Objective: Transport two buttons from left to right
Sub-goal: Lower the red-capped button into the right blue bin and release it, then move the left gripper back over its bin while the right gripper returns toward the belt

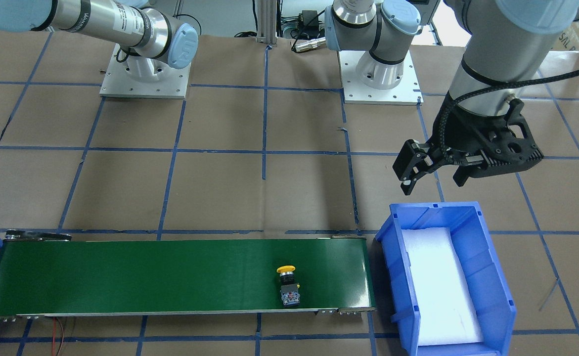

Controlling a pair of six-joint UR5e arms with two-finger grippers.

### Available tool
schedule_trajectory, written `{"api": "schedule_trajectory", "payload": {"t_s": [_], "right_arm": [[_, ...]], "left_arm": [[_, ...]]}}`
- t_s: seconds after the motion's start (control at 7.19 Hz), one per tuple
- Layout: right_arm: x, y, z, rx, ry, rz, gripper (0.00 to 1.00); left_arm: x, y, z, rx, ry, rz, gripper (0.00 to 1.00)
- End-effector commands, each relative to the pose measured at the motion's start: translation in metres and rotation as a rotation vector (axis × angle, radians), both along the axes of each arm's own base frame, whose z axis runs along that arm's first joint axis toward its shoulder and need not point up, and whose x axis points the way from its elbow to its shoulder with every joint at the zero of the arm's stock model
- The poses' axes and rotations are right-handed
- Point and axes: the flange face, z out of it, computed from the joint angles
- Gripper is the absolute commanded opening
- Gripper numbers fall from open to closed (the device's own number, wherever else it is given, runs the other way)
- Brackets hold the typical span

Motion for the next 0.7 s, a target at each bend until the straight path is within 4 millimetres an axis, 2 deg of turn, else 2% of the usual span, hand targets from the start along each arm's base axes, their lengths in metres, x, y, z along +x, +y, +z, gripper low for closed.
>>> {"api": "schedule_trajectory", "payload": {"t_s": [0.0,0.14,0.42,0.56], "right_arm": [[0.001,0.001,-0.001,0.010,-0.005,0.000,0.96],[0.001,0.001,0.001,0.010,-0.003,0.000,1.00],[0.001,0.001,0.001,0.008,-0.006,-0.003,1.00],[0.000,0.002,0.011,-0.002,0.001,-0.005,1.00]], "left_arm": [[-0.001,0.026,0.015,0.007,-0.006,-0.001,1.00],[0.004,0.033,0.003,0.033,-0.058,0.007,1.00],[0.007,0.053,-0.002,0.048,-0.083,0.012,1.00],[0.006,0.064,-0.011,0.066,-0.082,0.013,1.00]]}}
